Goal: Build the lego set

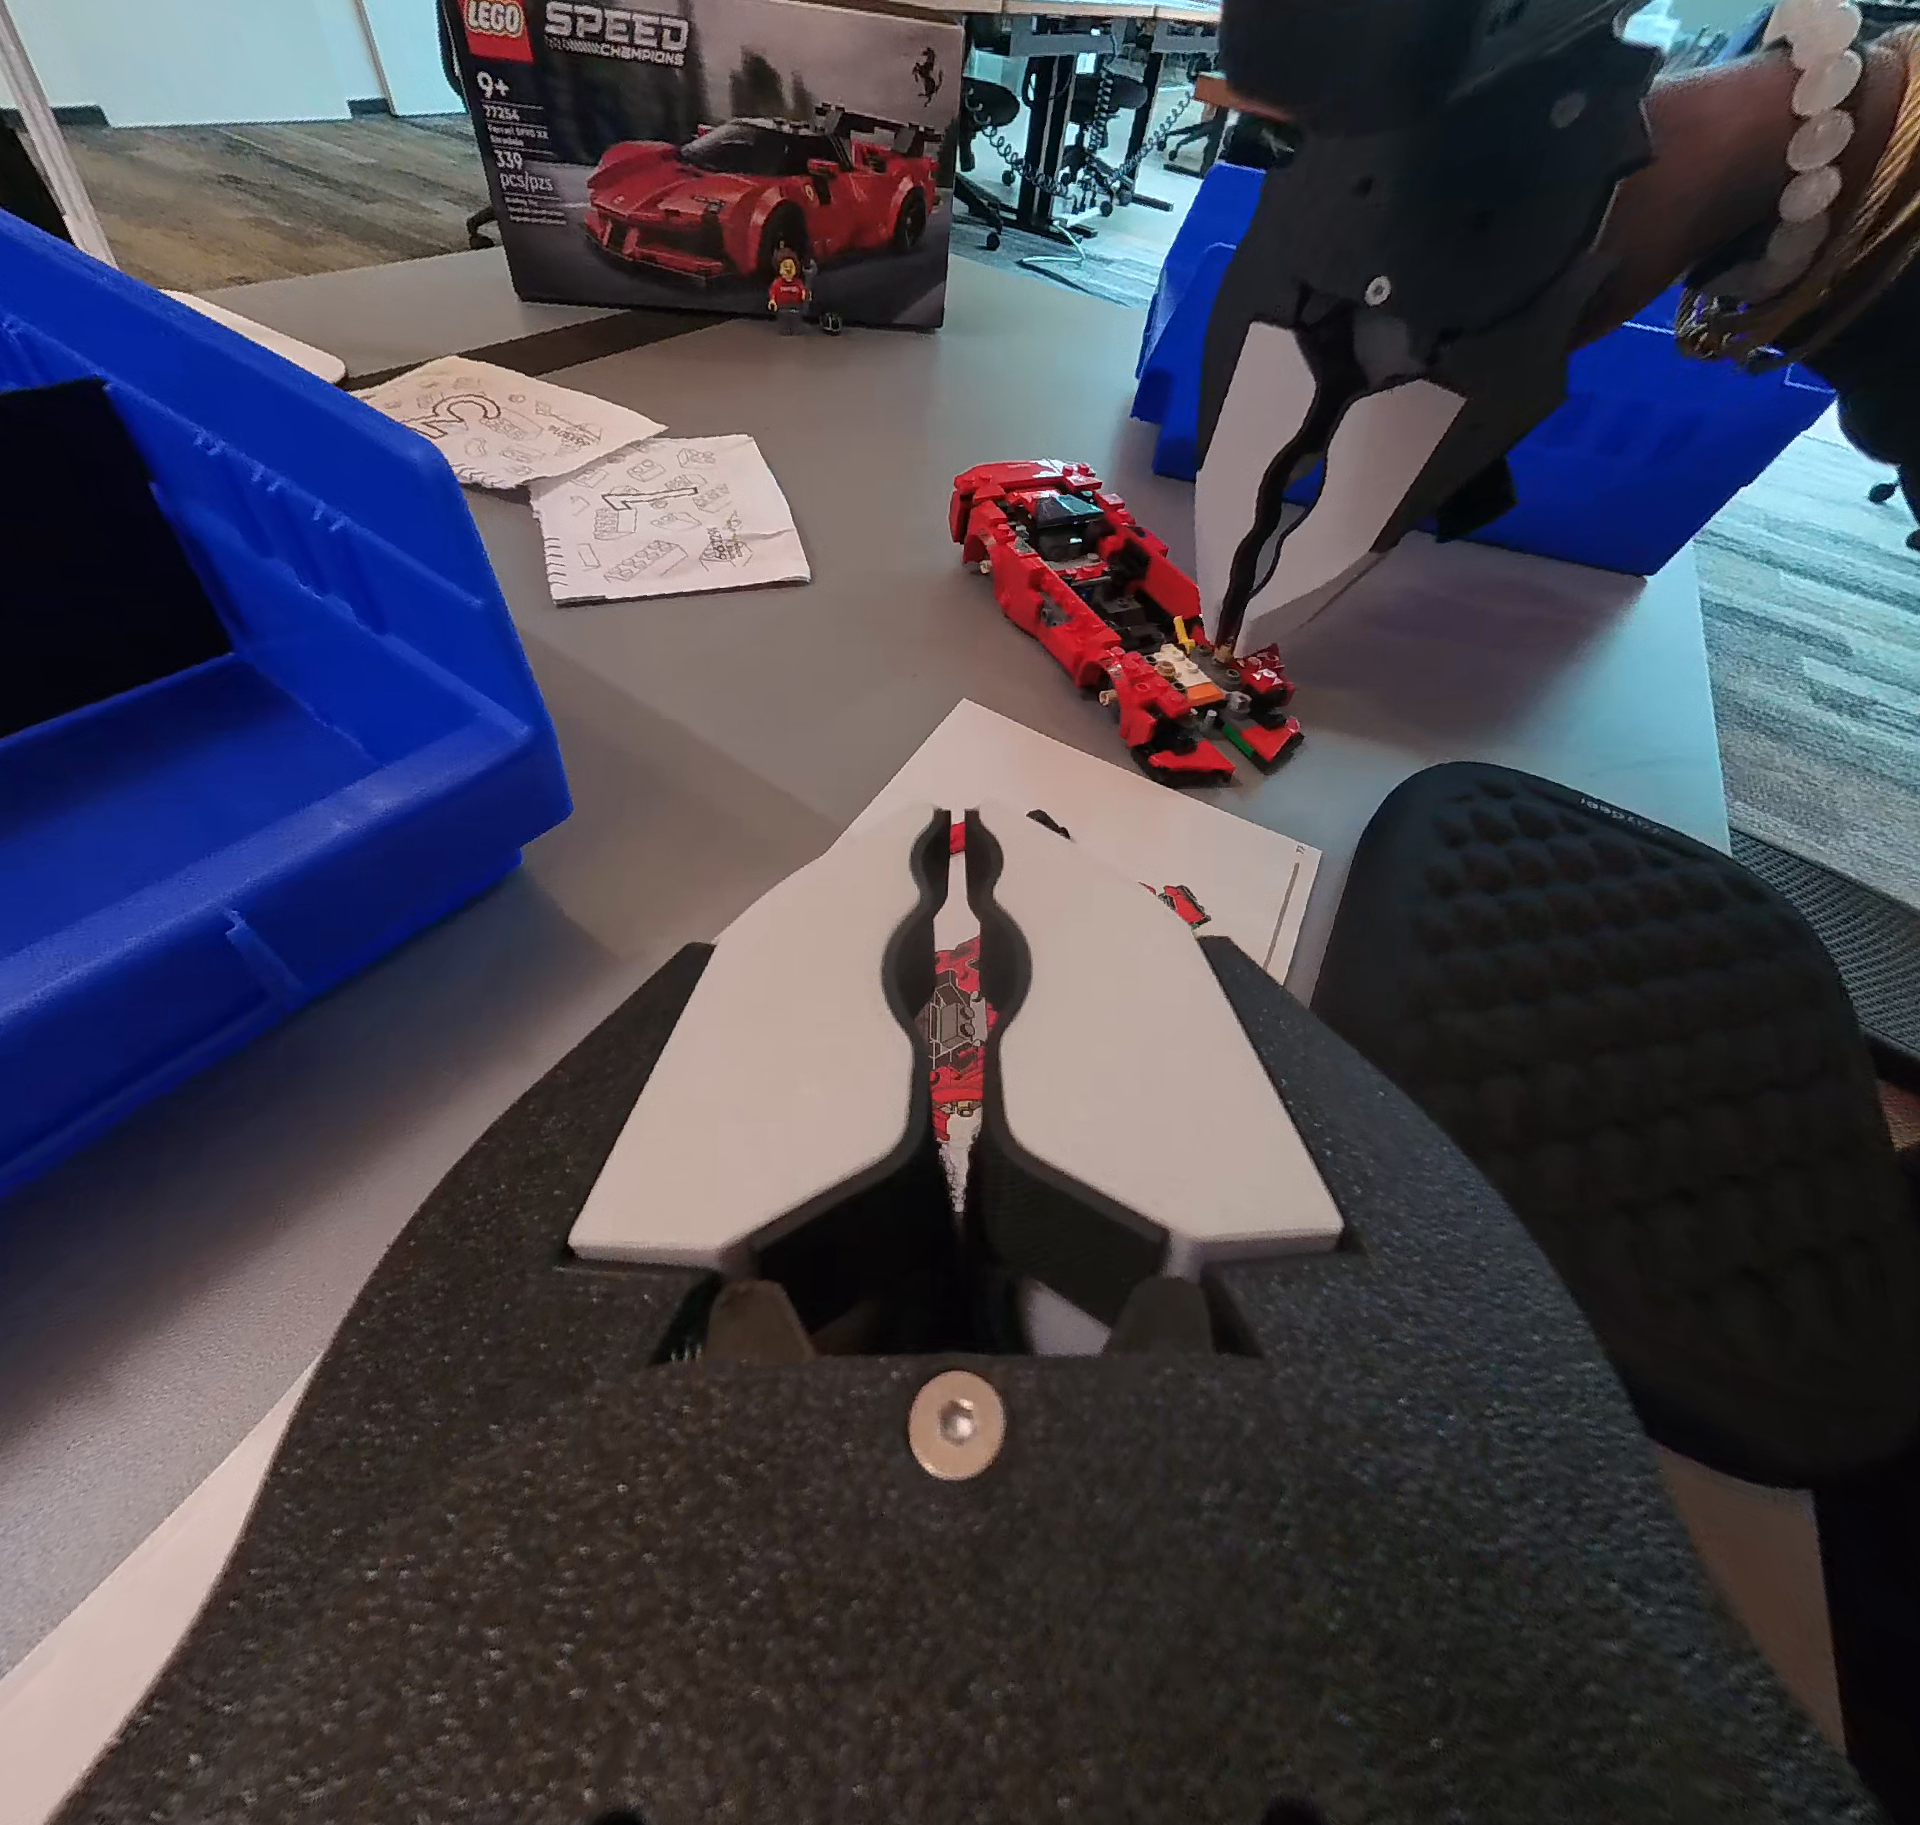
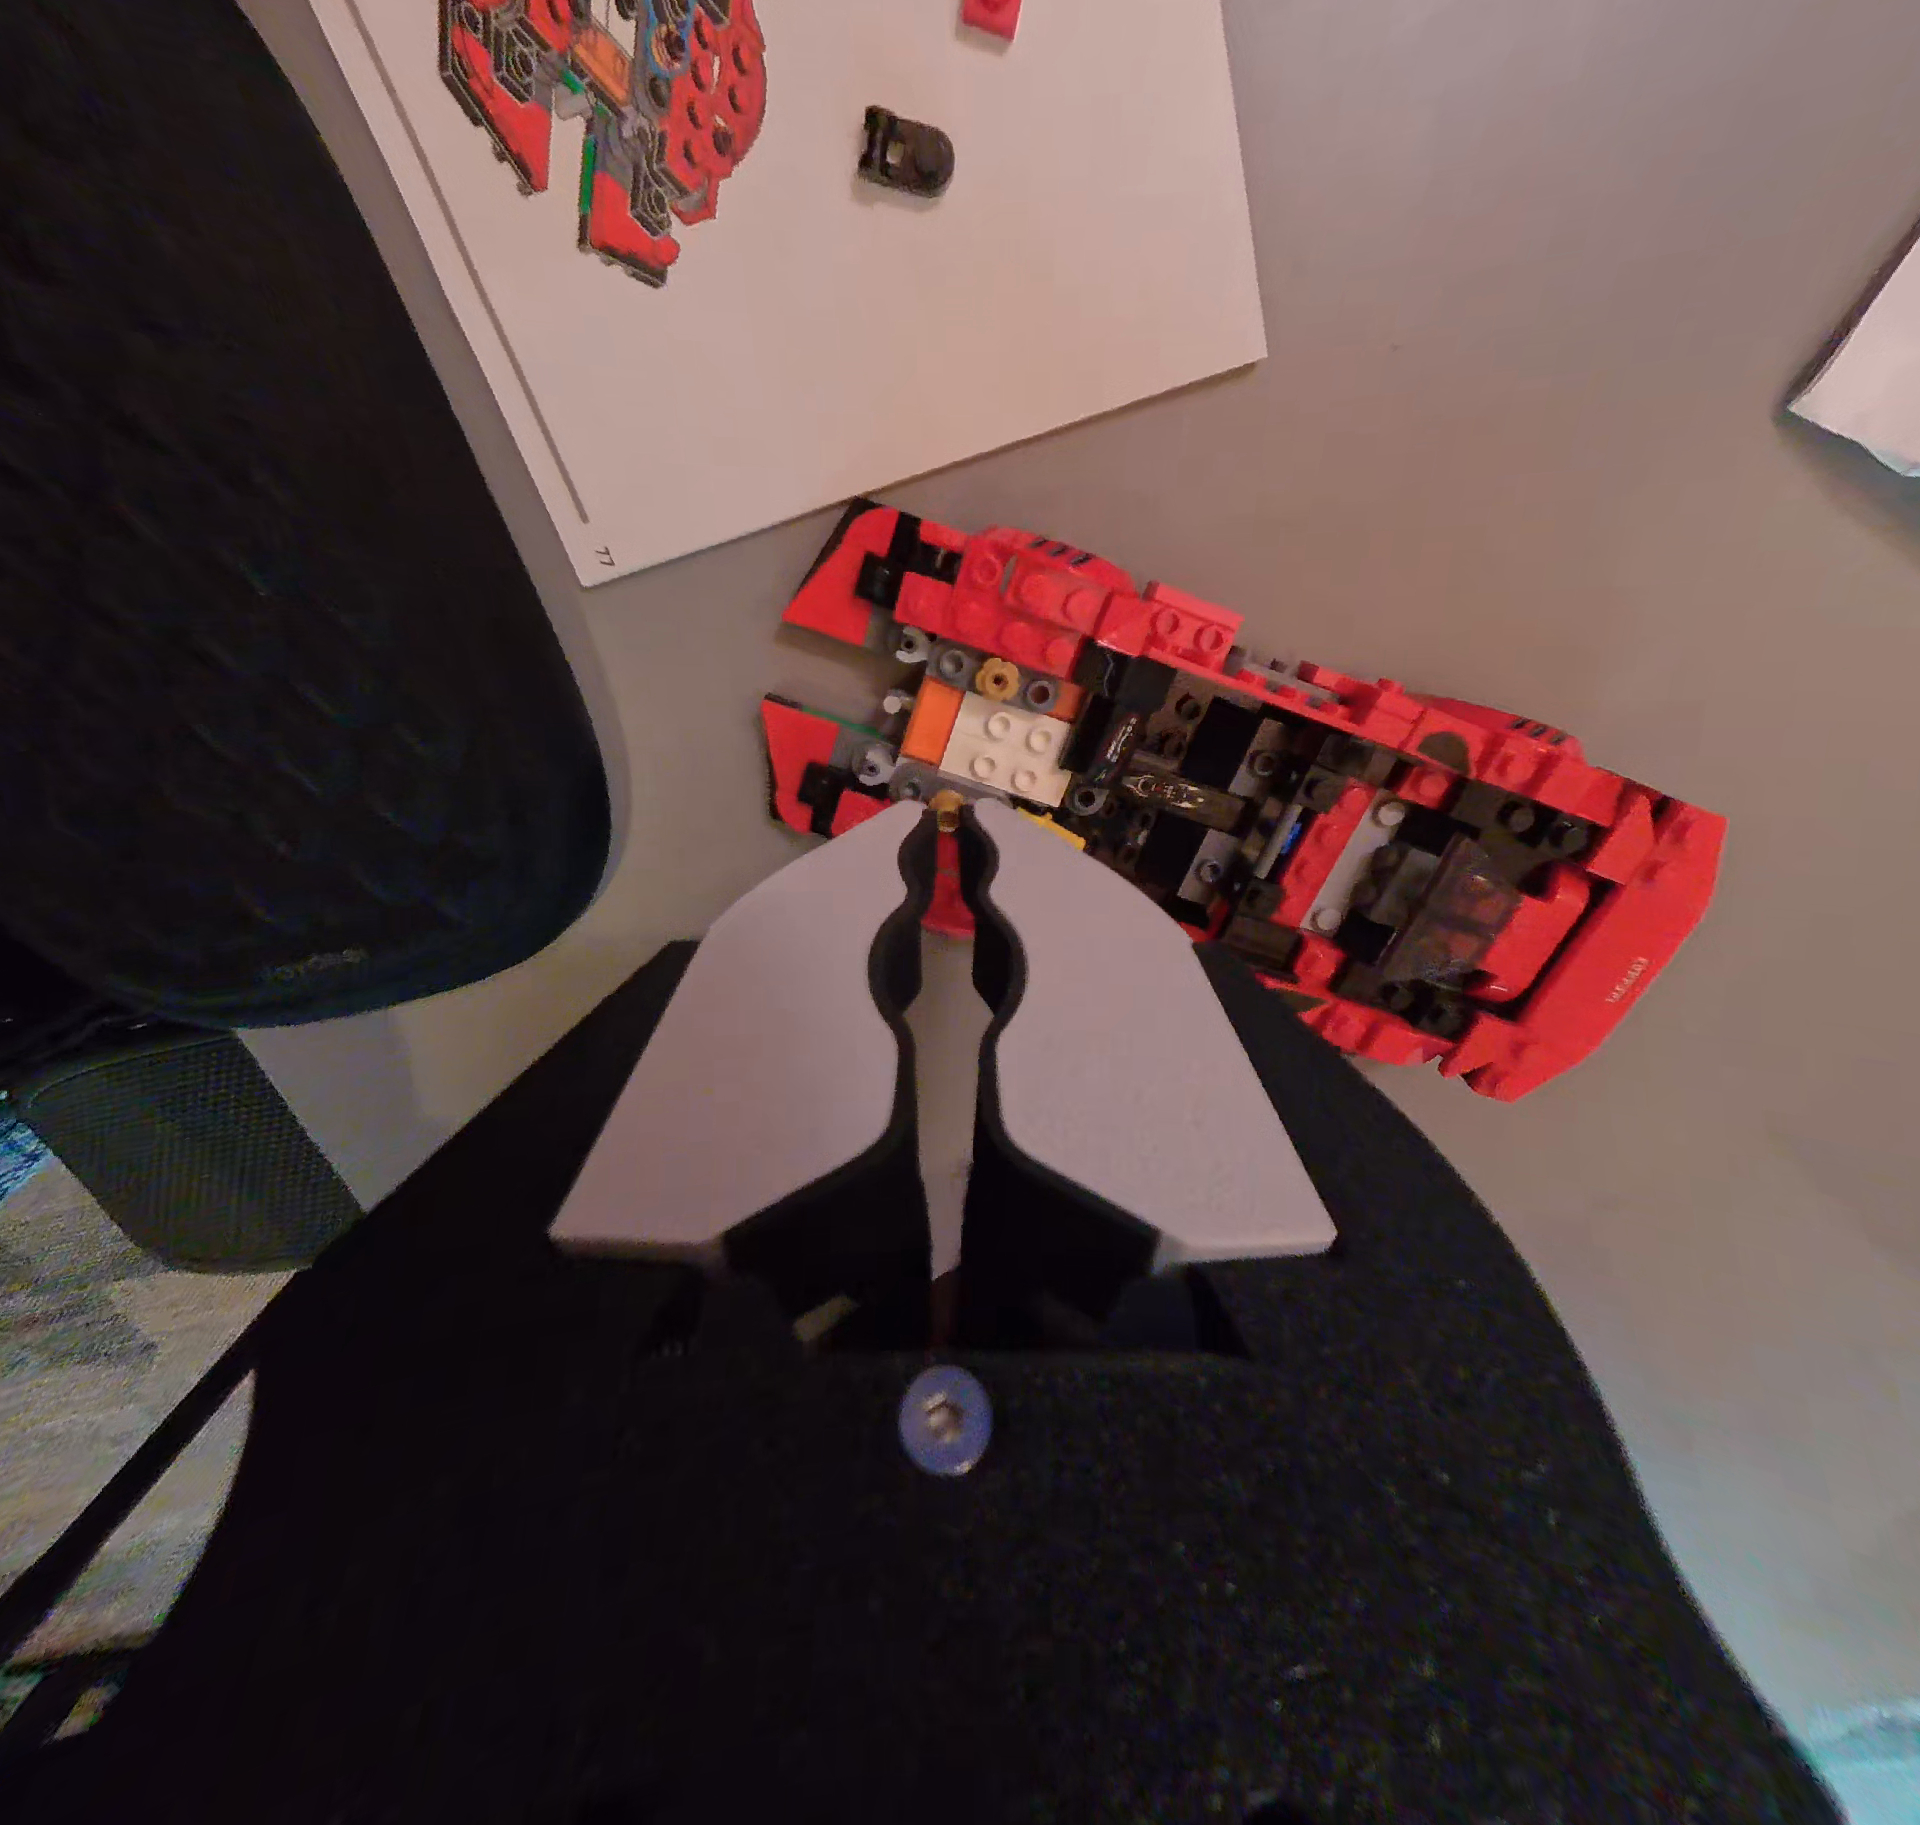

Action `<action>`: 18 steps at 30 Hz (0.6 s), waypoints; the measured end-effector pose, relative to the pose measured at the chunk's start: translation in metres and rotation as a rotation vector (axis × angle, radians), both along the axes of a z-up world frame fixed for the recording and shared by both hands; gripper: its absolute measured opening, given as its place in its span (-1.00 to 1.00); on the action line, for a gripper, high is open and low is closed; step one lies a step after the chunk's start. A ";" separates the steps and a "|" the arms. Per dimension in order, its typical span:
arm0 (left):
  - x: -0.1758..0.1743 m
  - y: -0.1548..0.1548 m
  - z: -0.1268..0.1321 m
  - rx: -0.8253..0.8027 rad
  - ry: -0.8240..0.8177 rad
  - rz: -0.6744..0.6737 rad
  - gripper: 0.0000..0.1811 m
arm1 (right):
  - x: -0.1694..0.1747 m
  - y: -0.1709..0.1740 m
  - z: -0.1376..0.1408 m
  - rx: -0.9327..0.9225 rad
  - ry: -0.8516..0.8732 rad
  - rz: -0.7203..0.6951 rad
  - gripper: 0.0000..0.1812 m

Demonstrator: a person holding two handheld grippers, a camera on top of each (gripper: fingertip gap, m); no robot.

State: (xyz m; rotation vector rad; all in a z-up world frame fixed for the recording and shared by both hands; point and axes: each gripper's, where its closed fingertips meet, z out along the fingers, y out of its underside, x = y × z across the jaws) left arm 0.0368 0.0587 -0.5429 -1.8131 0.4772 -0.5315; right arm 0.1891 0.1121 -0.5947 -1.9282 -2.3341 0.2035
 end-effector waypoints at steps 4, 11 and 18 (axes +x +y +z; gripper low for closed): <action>0.001 0.000 0.000 0.000 0.005 -0.002 -0.98 | 0.000 0.001 -0.001 -0.003 -0.020 -0.002 -0.95; 0.000 0.000 0.000 0.001 0.002 -0.003 -0.98 | 0.000 0.000 -0.002 -0.013 -0.060 0.004 -0.95; 0.001 0.000 -0.001 -0.002 0.004 -0.005 -0.98 | 0.000 0.000 -0.003 -0.004 -0.131 0.010 -0.95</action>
